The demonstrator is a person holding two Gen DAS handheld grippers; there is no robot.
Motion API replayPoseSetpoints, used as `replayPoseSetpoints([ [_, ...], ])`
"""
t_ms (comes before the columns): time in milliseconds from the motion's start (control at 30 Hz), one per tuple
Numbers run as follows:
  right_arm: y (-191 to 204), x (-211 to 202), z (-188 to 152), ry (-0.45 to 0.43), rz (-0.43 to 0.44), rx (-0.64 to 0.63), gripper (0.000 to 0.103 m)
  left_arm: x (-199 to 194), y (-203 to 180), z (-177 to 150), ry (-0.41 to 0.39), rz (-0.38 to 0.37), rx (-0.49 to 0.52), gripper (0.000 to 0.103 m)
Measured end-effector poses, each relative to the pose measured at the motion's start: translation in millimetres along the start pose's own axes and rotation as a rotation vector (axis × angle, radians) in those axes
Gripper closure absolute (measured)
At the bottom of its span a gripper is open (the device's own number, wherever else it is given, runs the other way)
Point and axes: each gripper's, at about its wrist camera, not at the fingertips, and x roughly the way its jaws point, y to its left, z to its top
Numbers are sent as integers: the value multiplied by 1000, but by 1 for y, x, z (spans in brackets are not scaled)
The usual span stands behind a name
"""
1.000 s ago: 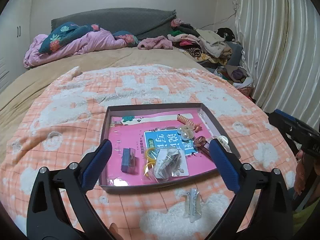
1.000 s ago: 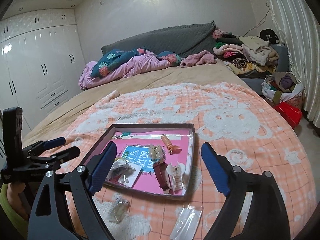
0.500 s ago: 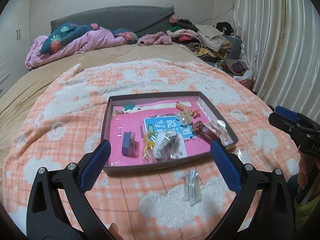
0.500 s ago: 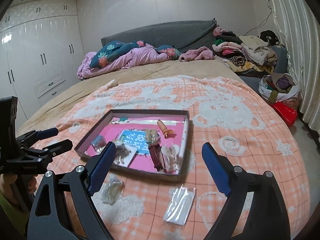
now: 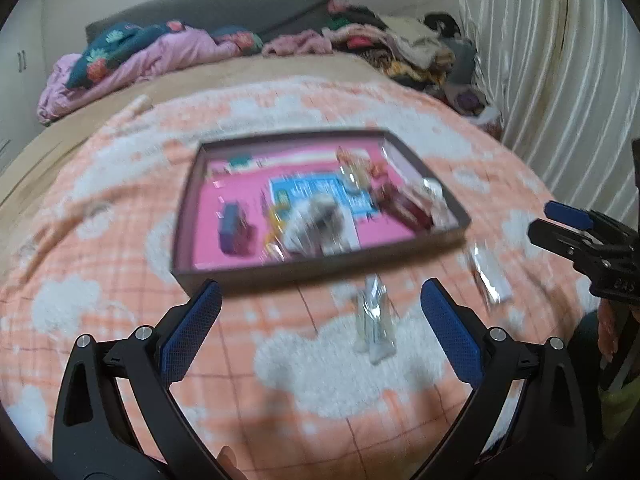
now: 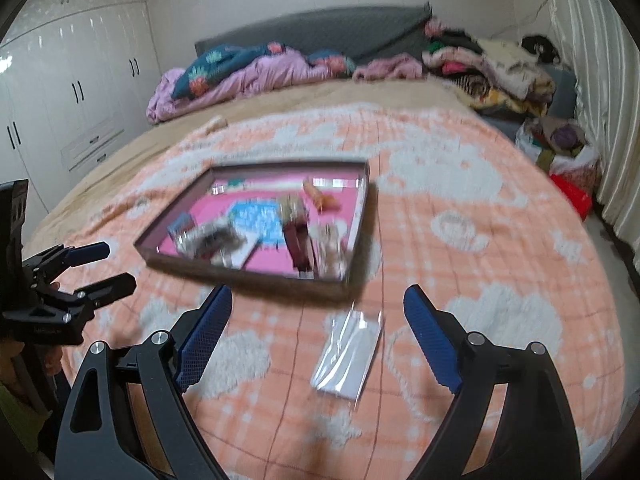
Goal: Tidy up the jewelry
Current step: 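Grasp a clear bag with left tool while right grasps another clear plastic bag, then carry both clear bags over the box and lower them inside with both tools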
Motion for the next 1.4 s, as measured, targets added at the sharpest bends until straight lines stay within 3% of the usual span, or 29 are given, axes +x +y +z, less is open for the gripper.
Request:
replayPoseSetpoints([
  [333, -6, 41, -23, 135, -9, 35, 18, 42, -21, -30, 116, -32, 34, 10],
  [567, -18, 58, -34, 186, -37, 81, 18, 55, -19, -32, 116, -27, 20, 25],
  [633, -18, 64, -36, 202, -44, 80, 19, 58, -21, -32, 115, -35, 20, 26],
  [733, -18, 71, -39, 218, -61, 71, 27, 62, -27, -31, 105, -47, 39, 26],
  [767, -18, 72, -40, 219, -66, 66, 34, 63, -29, -31, 105, -47, 47, 27],
  [900, -17, 75, -42, 226, -94, 31, 59, 75, -37, -35, 132, -39, 71, 47],
  [933, -18, 74, -42, 224, -85, 30, 65, 78, -39, -36, 136, -23, 89, 53],
  [1000, -17, 71, -43, 222, -46, 33, 65, 77, -41, -37, 133, -26, 112, 73],
  [1033, -15, 70, -43, 222, -35, 25, 65, 75, -41, -38, 133, -43, 109, 78],
  [1233, 9, 54, -45, 214, 95, -19, 65, 61, -33, -38, 135, -52, 110, 80],
  [1400, 33, 42, -50, 220, 151, -65, 65, 36, -15, -27, 91, -49, 67, 80],
])
